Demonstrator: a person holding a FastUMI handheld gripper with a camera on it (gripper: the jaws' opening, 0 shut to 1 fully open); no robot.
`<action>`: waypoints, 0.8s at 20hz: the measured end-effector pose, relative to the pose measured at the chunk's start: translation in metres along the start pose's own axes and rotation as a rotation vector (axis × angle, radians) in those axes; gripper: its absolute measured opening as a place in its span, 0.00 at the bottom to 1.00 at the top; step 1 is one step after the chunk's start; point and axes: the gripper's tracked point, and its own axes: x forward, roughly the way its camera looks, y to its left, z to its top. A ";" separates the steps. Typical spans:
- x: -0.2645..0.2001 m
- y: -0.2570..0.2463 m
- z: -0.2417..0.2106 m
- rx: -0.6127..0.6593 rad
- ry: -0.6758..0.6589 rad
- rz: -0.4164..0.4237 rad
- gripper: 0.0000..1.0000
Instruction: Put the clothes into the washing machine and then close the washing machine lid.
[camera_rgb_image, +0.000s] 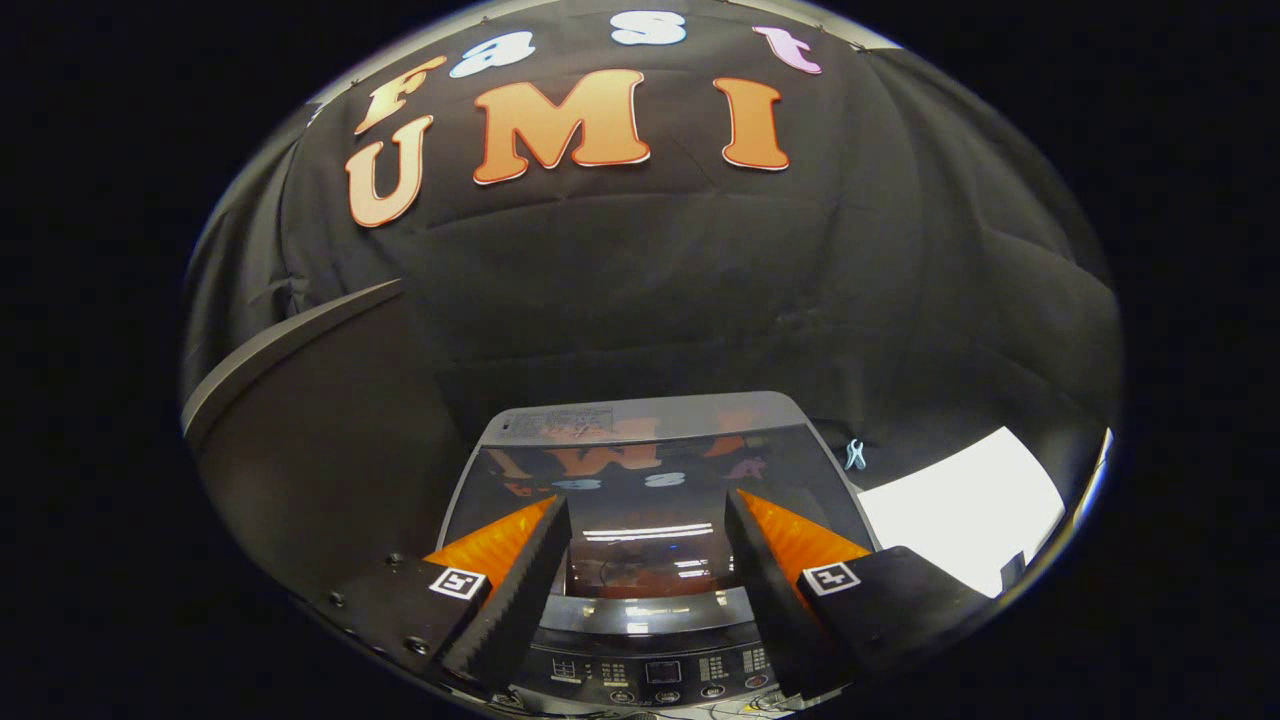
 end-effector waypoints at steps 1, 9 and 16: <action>0.000 -0.001 0.001 0.000 0.000 -0.004 0.99; -0.019 0.007 0.022 0.000 -0.037 0.008 0.99; -0.083 0.027 0.099 -0.009 -0.194 0.036 0.99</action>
